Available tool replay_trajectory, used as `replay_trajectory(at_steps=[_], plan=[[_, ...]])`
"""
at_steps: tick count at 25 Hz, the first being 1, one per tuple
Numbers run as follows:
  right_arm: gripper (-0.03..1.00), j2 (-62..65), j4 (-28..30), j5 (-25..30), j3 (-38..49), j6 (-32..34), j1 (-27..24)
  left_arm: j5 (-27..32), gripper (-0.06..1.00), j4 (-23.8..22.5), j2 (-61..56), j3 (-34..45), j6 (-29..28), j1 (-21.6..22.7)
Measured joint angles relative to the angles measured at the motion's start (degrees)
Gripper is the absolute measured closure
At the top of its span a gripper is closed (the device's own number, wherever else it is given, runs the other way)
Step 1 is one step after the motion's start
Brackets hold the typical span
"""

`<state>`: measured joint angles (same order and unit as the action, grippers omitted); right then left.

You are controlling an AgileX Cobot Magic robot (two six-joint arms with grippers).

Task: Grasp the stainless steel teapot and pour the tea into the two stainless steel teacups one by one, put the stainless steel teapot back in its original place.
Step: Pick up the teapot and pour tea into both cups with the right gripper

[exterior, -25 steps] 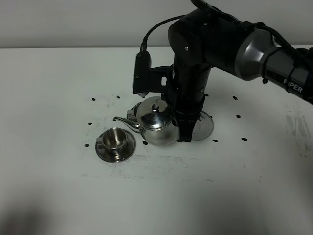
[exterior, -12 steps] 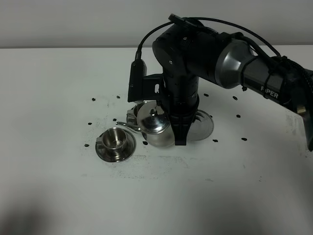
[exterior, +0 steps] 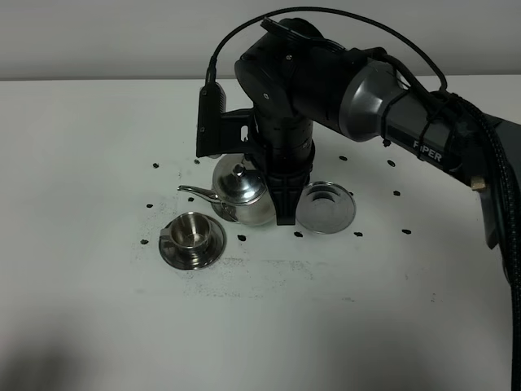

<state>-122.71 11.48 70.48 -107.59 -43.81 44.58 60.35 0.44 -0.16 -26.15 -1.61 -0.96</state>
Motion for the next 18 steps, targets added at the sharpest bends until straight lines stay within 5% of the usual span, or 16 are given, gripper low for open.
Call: replay_trajectory(at_steps=[18], plan=[[0.79,0.9,0.1,0.2,-0.3,-5.8,0.0,0.0,0.37,0.0,0.0,0.0,0.0,0.0]])
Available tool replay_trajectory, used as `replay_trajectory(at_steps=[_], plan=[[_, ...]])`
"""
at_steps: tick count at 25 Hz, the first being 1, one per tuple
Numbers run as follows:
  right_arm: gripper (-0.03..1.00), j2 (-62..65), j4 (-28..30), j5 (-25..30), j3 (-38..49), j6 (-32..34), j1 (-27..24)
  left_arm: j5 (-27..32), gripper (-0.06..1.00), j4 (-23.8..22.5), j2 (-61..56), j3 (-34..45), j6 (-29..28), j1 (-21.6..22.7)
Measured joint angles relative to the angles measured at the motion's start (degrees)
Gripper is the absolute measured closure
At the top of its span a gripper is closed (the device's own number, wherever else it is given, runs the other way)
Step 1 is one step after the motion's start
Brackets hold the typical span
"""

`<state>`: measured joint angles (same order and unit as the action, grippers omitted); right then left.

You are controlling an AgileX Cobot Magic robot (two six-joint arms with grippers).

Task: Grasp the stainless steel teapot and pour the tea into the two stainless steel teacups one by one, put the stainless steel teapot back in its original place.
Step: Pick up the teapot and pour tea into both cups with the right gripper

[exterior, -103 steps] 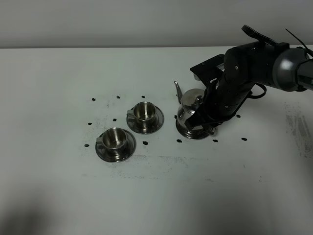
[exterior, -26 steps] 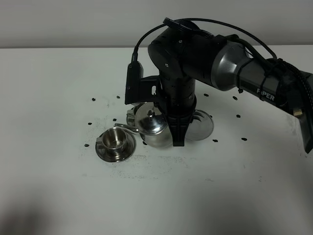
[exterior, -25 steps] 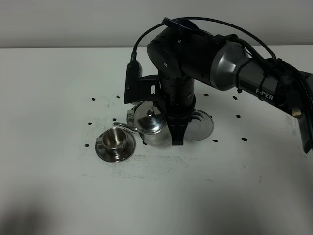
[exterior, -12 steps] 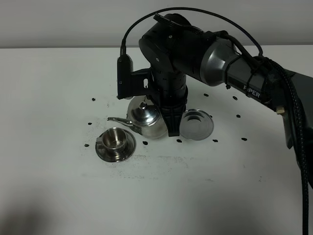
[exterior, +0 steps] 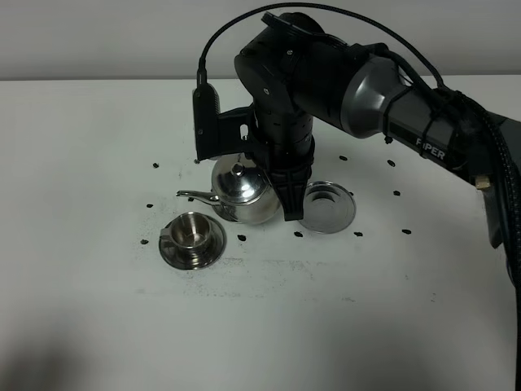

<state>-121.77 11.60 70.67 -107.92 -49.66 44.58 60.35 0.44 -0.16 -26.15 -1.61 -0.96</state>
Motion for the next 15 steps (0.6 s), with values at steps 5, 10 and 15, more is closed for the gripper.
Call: replay_trajectory(at_steps=[5,10,15], plan=[[0.79,3.6,-1.8,-0.7,3.8,-0.7,-0.3,0.0,0.37,0.0,0.0,0.0,0.0,0.0],[0.79,8.6,-1.6,-6.8,12.9,-2.8,-0.7,0.0,0.37,0.0,0.0,0.0,0.0,0.0],[0.79,9.1,2.2,-9.9,14.0,-5.5,-0.8,0.0,0.37,0.0,0.0,0.0,0.0,0.0]])
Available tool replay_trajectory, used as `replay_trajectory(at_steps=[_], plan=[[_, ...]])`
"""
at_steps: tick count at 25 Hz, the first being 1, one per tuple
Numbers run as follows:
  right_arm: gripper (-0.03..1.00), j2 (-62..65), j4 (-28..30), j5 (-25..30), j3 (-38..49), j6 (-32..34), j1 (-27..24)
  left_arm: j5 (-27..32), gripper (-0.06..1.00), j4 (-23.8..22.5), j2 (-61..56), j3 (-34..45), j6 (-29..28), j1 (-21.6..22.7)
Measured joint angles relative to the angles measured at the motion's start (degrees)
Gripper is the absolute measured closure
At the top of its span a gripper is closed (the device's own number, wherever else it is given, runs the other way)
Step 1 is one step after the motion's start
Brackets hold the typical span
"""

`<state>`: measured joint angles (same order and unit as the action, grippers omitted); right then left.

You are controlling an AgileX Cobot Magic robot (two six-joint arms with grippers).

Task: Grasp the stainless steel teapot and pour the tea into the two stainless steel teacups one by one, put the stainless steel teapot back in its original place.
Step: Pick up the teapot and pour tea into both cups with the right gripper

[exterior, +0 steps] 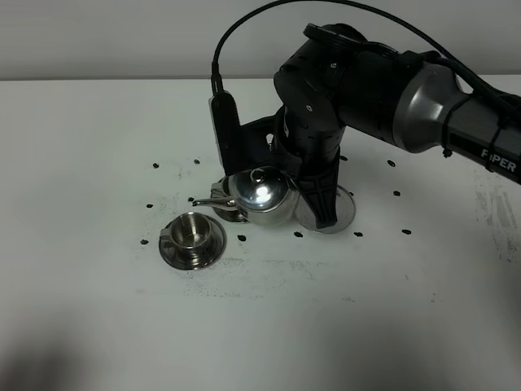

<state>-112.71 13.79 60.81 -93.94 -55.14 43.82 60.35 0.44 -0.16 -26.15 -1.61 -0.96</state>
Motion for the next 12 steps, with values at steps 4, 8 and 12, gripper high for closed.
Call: replay_trajectory(at_steps=[4,8,12], plan=[[0.79,0.0,0.5,0.0,0.0,-3.9,0.0,0.0,0.37,0.0,0.0,0.0,0.0,0.0],[0.79,-1.2,0.5,1.0,-0.9,-6.1,0.0,0.0,0.37,0.0,0.0,0.0,0.0,0.0],[0.79,-2.6,0.5,1.3,-2.9,-7.8,0.0,0.0,0.37,0.0,0.0,0.0,0.0,0.0]])
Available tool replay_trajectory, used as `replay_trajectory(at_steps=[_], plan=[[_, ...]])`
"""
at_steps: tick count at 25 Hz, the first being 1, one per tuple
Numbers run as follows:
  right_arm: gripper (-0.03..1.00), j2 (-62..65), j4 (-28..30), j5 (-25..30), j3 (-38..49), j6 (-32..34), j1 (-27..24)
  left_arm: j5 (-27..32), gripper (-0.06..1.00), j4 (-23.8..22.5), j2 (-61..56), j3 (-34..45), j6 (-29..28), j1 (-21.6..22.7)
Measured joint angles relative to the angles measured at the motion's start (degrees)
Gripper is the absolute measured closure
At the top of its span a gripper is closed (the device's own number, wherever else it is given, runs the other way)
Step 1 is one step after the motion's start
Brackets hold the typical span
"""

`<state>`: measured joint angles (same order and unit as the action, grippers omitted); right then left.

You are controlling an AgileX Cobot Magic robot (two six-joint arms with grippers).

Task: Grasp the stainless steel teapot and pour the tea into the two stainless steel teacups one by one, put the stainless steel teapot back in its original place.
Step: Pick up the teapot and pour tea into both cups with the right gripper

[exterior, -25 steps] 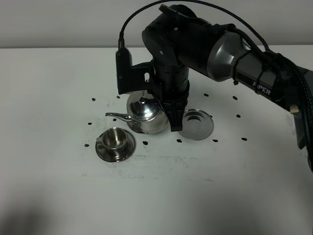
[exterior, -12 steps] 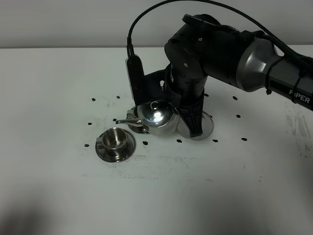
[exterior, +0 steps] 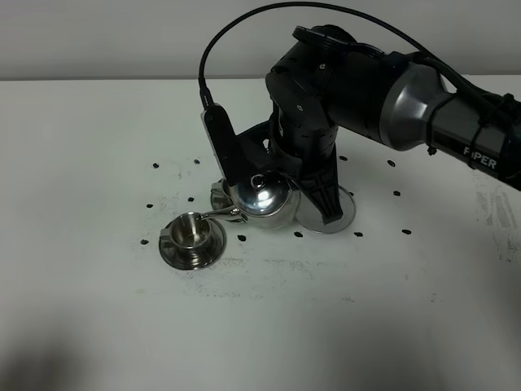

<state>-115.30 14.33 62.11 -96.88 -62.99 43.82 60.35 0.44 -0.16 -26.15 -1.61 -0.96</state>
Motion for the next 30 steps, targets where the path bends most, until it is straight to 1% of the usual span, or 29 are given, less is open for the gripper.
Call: replay_trajectory(at_steps=[6,13,25,30], plan=[[0.79,-2.6,0.7,0.0,-4.1,-0.6,0.0,0.0,0.37,0.0,0.0,0.0,0.0,0.0],[0.79,-4.8,1.5,0.9,-6.7,-0.6,0.0,0.0,0.37,0.0,0.0,0.0,0.0,0.0],[0.79,-6.6,4.5,0.7,-7.0,0.7,0.1,0.0,0.37,0.0,0.0,0.0,0.0,0.0],[0.79,-7.0,7.3,0.1,-7.0,1.5,1.0,0.0,0.37,0.0,0.0,0.0,0.0,0.0]])
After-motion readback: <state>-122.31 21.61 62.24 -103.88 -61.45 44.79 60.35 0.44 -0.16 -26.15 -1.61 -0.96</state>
